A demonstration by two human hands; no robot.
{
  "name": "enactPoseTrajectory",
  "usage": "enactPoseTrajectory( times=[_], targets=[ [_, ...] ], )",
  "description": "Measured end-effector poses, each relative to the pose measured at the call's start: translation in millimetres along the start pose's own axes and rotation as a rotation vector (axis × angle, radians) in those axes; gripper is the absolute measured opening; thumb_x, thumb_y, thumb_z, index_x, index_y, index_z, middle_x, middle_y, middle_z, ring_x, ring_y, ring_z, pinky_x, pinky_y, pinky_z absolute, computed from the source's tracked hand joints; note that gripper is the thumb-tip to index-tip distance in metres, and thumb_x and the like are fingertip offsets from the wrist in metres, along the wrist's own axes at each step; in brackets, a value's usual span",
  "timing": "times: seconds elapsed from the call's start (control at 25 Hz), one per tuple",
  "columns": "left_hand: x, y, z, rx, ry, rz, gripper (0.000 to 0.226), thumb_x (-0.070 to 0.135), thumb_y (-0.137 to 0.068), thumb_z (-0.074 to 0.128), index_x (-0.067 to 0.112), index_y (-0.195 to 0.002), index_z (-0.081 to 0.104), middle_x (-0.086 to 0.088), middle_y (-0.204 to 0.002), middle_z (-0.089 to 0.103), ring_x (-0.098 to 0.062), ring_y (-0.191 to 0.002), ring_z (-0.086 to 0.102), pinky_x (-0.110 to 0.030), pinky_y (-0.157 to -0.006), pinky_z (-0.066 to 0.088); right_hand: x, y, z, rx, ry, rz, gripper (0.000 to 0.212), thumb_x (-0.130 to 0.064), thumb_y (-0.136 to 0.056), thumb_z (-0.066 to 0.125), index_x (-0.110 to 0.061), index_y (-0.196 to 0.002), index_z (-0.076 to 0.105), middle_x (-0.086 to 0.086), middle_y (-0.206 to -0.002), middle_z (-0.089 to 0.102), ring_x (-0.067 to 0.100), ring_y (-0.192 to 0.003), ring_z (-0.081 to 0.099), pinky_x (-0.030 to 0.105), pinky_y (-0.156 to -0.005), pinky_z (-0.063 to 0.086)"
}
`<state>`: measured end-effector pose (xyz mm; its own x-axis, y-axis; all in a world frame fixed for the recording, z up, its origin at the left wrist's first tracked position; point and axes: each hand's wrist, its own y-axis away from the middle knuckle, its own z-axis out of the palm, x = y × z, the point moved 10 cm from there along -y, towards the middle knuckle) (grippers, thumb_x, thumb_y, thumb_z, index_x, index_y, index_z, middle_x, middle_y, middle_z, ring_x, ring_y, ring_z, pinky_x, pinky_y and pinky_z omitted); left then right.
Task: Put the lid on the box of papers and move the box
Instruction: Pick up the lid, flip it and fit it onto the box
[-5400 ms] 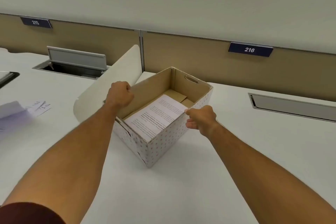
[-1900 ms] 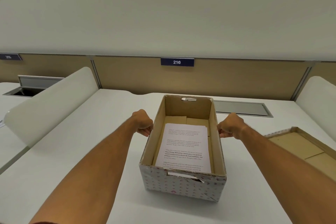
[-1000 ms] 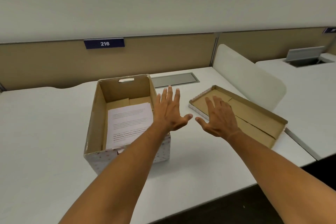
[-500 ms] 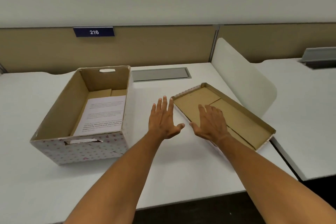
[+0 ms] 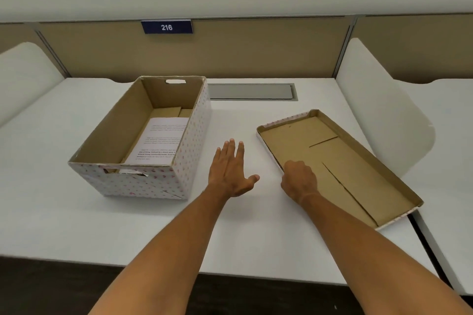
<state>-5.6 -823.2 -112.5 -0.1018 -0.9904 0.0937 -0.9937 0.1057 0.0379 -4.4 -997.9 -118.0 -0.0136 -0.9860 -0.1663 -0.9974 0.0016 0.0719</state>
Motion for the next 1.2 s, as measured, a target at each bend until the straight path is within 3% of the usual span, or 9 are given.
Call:
enactPoseTrajectory(
  times=[0.08,0.16,0.28,0.4,0.48,0.56,0.68,0.96,1.2],
  targets=[
    [-0.6,-0.2,3.9,-0.012,0.053,-0.007,0.099,0.070,-0.083,0.043,0.020,-0.156,0.000,-0.013,-0.166,0.001,-0.031,-0.152,-0.001,-0.044,-0.120,0.002,0.4,-1.6,-3.5,0.001,-0.023,-0.001,0.040,-0.002,-0.086,0.051,-0.017,-0.061,0.023,0.016,-0.093,0.056,0.034,-0.081,0.058,0.030,-0.063,0.039],
    [-0.5,-1.4,5.6,-0.015,0.125,-0.016,0.096,0.066,-0.083,0.048,0.022,-0.156,0.003,-0.012,-0.166,0.006,-0.030,-0.152,0.003,-0.044,-0.120,0.007,2.4,-5.5,-17.3,0.035,-0.085,0.010,0.039,-0.001,-0.084,0.051,-0.016,-0.059,0.024,0.012,-0.082,0.049,0.029,-0.071,0.050,0.029,-0.059,0.038],
    [-2.7,-4.4,4.4,-0.018,0.251,-0.052,0.092,0.061,-0.084,0.052,0.023,-0.156,0.011,-0.010,-0.165,0.015,-0.029,-0.151,0.013,-0.044,-0.119,0.018,2.8,-16.5,-54.0,0.126,-0.191,0.017,0.029,-0.007,-0.085,0.057,-0.010,-0.061,0.041,0.010,-0.074,0.057,0.025,-0.065,0.057,0.025,-0.051,0.041],
    [-0.1,-7.9,-4.2,-0.011,0.307,-0.073,0.083,0.056,-0.083,0.057,0.020,-0.152,0.028,-0.011,-0.157,0.033,-0.032,-0.143,0.031,-0.045,-0.113,0.031,-2.1,-25.0,-113.2,0.243,-0.301,-0.012,0.013,-0.016,-0.086,0.065,-0.003,-0.083,0.067,0.014,-0.092,0.070,0.029,-0.075,0.069,0.028,-0.056,0.056],
    [2.1,-13.4,-10.6,-0.017,0.409,-0.097,0.074,0.049,-0.084,0.059,0.018,-0.147,0.038,-0.012,-0.151,0.041,-0.031,-0.138,0.038,-0.044,-0.110,0.035,-2.7,-28.0,-153.0,0.298,-0.365,-0.027,0.023,-0.018,-0.083,0.069,-0.002,-0.098,0.073,0.015,-0.102,0.071,0.029,-0.076,0.068,0.018,-0.049,0.045],
    [3.2,-18.5,-13.5,-0.051,0.640,-0.153,0.065,0.040,-0.086,0.061,0.015,-0.143,0.043,-0.014,-0.147,0.046,-0.030,-0.134,0.044,-0.040,-0.107,0.039,0.4,-28.0,-188.4,0.321,-0.473,-0.020,0.022,-0.018,-0.079,0.071,-0.003,-0.093,0.076,0.014,-0.095,0.074,0.026,-0.073,0.066,0.019,-0.049,0.042],
    [3.2,-23.8,-11.9,-0.122,0.920,-0.284,0.055,0.035,-0.093,0.056,0.008,-0.140,0.046,-0.015,-0.145,0.050,-0.032,-0.130,0.049,-0.037,-0.102,0.041,10.4,-26.8,-224.7,0.246,-0.859,0.018,0.011,-0.016,-0.076,0.075,-0.005,-0.078,0.077,0.012,-0.085,0.075,0.024,-0.077,0.070,0.036,-0.067,0.061],
    [-5.1,-27.5,-4.8,-0.191,1.803,-0.555,0.044,0.029,-0.105,0.029,0.004,-0.136,0.048,-0.013,-0.124,0.059,-0.031,-0.115,0.057,-0.047,-0.100,0.047,11.2,-20.3,-237.9,-0.048,-1.523,0.031,0.018,-0.010,-0.079,0.075,-0.002,-0.095,0.075,0.010,-0.095,0.077,0.026,-0.085,0.075,0.035,-0.068,0.061],
    [-40.0,-26.0,-19.8,-0.108,1.879,-0.583,0.027,0.021,-0.100,0.041,0.009,-0.107,0.064,-0.008,-0.100,0.066,-0.024,-0.093,0.062,-0.039,-0.075,0.053,62.7,-38.1,-204.7,-0.030,-1.567,0.238,0.019,-0.010,-0.085,0.071,0.000,-0.101,0.070,0.010,-0.101,0.074,0.018,-0.075,0.075,0.025,-0.055,0.058]
  ],
)
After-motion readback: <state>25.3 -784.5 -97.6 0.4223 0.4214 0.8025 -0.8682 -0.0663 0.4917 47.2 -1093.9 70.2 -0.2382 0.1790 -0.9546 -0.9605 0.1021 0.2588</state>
